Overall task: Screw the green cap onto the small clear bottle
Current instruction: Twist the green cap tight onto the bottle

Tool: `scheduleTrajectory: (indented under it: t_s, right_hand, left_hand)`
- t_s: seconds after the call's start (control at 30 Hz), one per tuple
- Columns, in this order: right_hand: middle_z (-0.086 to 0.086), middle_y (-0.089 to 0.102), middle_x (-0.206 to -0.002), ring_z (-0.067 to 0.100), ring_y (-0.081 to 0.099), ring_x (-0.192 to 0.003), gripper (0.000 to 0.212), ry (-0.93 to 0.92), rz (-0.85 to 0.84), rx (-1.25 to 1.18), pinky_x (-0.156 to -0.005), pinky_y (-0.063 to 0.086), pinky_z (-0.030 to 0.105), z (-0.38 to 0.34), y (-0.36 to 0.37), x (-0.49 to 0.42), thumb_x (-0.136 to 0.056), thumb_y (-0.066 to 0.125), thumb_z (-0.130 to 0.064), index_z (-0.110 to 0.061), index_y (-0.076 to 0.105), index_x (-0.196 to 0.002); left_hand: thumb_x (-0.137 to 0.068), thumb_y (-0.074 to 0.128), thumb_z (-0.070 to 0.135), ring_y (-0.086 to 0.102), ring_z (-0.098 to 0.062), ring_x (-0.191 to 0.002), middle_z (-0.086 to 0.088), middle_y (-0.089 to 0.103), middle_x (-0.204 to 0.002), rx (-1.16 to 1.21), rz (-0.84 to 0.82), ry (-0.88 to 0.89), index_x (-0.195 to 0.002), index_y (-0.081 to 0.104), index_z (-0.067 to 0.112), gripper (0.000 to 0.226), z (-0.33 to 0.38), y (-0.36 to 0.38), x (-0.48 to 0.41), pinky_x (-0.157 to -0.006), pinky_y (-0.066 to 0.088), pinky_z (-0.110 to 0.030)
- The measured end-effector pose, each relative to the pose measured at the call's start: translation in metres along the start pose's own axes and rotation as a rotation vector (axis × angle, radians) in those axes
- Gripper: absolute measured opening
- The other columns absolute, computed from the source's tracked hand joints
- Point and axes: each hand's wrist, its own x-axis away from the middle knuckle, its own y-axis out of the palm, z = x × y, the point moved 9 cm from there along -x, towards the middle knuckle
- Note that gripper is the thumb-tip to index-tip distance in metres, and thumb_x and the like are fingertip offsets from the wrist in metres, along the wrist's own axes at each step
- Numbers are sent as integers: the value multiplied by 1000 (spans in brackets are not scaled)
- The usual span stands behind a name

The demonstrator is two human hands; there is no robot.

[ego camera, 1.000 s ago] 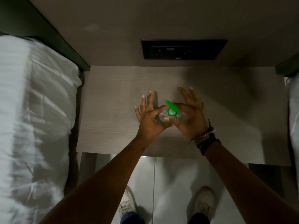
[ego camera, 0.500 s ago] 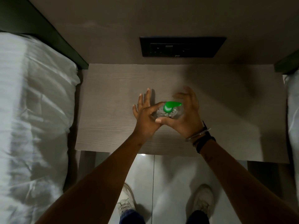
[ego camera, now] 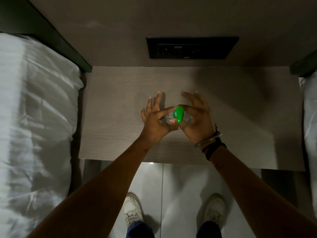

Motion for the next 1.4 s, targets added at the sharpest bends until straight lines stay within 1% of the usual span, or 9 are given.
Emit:
scheduleTrajectory:
  t_s: [0.17,0.37,0.5,0.63,0.83,0.93,1.0,1.13,1.4]
  right_hand:
    - [-1,63,-118,25,40,-130,30,78,189,131,-100,32,48,-4,-7,4,-60,69,-40,-16,70,-79]
    - [9,62,-108,31,54,-109,50,229,357,194,-87,37,45,-2,-12,16,-51,77,-54,-12,61,-74]
    - [13,32,-148,29,28,-137,88,186,54,-38,-111,29,51,6,7,12,-53,81,-51,-20,43,-126]
    - [9,34,-150,31,21,-141,45,25,-108,-96,-113,20,59,4,7,8,-75,73,-13,-18,59,-117]
    - [0,61,-126,23,32,-137,24,12,75,24,-109,25,52,-10,0,1,-64,79,-25,-15,70,-85]
    - [-1,58,-128,18,33,-135,32,92,33,-54,-109,26,50,-10,8,-4,-61,80,-36,-14,69,-82]
    - [1,52,-136,21,30,-137,45,78,-34,-56,-112,25,52,-7,10,-9,-58,82,-41,-14,69,-92]
    - [4,48,-141,30,28,-138,41,-7,-119,5,-110,25,59,3,3,-7,-64,82,-28,-18,67,-101]
    - [-5,64,-120,27,35,-134,27,-59,43,208,-99,28,50,-12,-5,2,-68,74,-43,-21,72,-85]
  left_hand:
    - [-69,79,31,-2,-24,-147,-3,16,-160,47,48,-11,-104,69,30,37,1,-3,2,-113,-9,-51]
    - [-65,83,29,8,-26,-147,-2,24,-158,21,91,-52,-105,68,21,43,0,-2,7,-116,-1,-53]
    - [-75,73,33,3,-28,-147,-3,19,-159,13,60,-24,-97,70,24,24,-4,0,7,-115,-2,-56]
    - [-63,82,36,3,-26,-147,-3,21,-159,57,47,-19,-94,71,24,35,-3,1,5,-114,-2,-52]
    - [-67,81,29,1,-21,-148,-2,18,-160,133,15,-95,-107,66,18,45,-5,2,4,-113,-7,-37]
    - [-57,69,49,-1,-14,-146,4,14,-159,375,-56,-234,-132,44,42,80,-5,8,6,-112,-4,-30]
    - [-59,69,48,4,-16,-145,7,17,-155,349,-39,-193,-119,51,52,64,-3,2,4,-115,1,-38]
    - [-64,81,37,7,-30,-147,-6,22,-158,64,-30,-18,-95,69,15,40,-7,3,-1,-115,4,-52]
    - [-68,81,26,5,-30,-147,-6,20,-158,81,-30,-19,-108,68,18,43,-8,2,-2,-115,4,-58]
